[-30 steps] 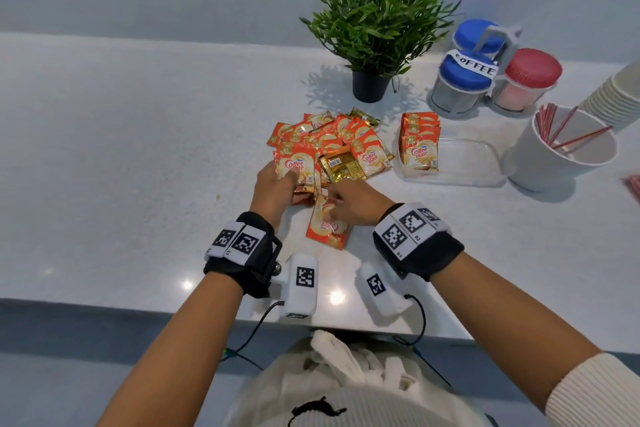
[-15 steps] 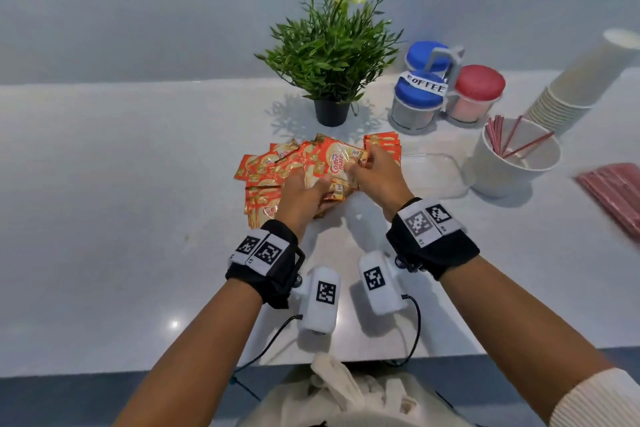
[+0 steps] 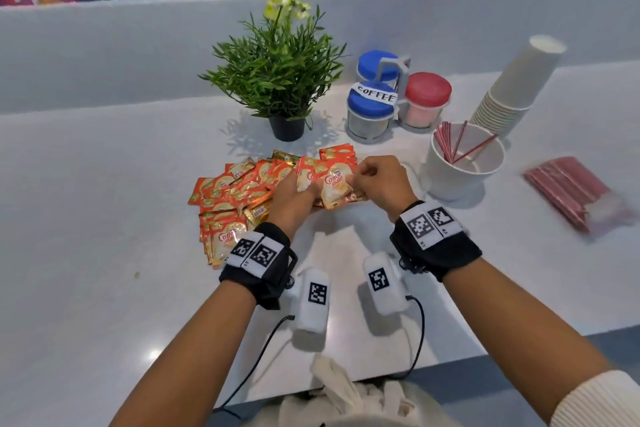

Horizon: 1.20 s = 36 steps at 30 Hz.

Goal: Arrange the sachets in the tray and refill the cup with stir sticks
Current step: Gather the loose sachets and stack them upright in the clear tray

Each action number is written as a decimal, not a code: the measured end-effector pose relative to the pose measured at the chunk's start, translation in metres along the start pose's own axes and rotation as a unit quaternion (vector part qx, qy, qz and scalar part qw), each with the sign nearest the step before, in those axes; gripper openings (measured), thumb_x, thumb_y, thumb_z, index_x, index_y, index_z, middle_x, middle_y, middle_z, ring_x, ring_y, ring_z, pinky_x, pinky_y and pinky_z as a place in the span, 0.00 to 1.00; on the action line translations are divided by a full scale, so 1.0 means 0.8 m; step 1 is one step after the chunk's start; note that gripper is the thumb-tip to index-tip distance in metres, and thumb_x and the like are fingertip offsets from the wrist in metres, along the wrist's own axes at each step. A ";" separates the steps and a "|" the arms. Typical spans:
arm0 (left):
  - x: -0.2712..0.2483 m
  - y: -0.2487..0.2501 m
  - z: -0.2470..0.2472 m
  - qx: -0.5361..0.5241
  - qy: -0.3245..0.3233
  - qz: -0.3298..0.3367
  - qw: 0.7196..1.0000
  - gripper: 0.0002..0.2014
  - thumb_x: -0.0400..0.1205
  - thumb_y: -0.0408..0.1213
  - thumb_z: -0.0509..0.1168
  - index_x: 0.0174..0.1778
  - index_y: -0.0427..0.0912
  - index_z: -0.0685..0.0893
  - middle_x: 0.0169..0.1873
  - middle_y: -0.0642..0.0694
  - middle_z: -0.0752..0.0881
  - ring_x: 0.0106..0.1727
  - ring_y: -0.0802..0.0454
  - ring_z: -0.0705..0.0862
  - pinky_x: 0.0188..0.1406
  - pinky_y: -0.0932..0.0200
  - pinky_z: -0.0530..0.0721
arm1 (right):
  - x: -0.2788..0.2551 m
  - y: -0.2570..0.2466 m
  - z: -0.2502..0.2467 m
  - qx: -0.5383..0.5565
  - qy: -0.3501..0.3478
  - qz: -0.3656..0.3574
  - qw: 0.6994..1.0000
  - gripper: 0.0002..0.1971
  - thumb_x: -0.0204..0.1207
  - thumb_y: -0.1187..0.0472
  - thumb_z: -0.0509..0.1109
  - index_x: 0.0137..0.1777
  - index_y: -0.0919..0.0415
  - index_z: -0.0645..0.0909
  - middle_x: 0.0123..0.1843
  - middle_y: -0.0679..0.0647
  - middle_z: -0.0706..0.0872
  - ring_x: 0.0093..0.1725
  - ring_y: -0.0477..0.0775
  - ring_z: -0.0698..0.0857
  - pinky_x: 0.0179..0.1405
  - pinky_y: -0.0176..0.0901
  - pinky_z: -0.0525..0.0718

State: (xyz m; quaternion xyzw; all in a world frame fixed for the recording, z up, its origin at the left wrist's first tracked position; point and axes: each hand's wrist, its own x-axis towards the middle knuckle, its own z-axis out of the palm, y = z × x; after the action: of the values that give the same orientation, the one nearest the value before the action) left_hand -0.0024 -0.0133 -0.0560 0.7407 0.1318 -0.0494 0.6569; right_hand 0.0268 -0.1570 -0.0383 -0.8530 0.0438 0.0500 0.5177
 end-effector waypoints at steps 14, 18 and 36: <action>0.020 0.022 0.042 -0.010 -0.027 -0.017 0.999 0.20 0.87 0.38 0.54 0.75 0.40 0.68 0.67 0.38 0.79 0.67 0.41 0.79 0.70 0.41 0.76 | 0.019 0.008 -0.012 0.172 -0.136 0.071 0.973 0.10 0.73 0.76 0.68 0.34 0.64 0.76 0.28 0.60 0.78 0.18 0.44 0.77 0.20 0.31 0.78; 0.034 0.027 0.038 0.041 -0.028 -0.010 0.999 0.14 0.86 0.37 0.56 0.65 0.36 0.75 0.62 0.39 0.82 0.63 0.42 0.81 0.65 0.48 0.78 | 0.043 0.004 -0.026 0.110 -0.097 0.045 0.988 0.13 0.71 0.75 0.72 0.32 0.62 0.73 0.30 0.58 0.80 0.25 0.50 0.77 0.22 0.34 0.77; 0.062 -0.006 0.038 0.308 -0.021 -0.030 0.951 0.19 0.80 0.32 0.64 0.67 0.34 0.74 0.61 0.34 0.81 0.61 0.38 0.80 0.57 0.50 0.78 | 0.071 0.039 -0.014 -0.101 -0.133 -0.004 0.986 0.15 0.68 0.69 0.76 0.29 0.54 0.74 0.34 0.57 0.84 0.33 0.53 0.84 0.41 0.48 0.86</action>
State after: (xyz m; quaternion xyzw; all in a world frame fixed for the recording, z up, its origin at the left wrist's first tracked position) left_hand 0.0470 -0.0361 -0.0773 0.9016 0.1186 -0.1222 0.3976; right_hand 0.0798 -0.1829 -0.0678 -0.8870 -0.0341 0.1649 0.4301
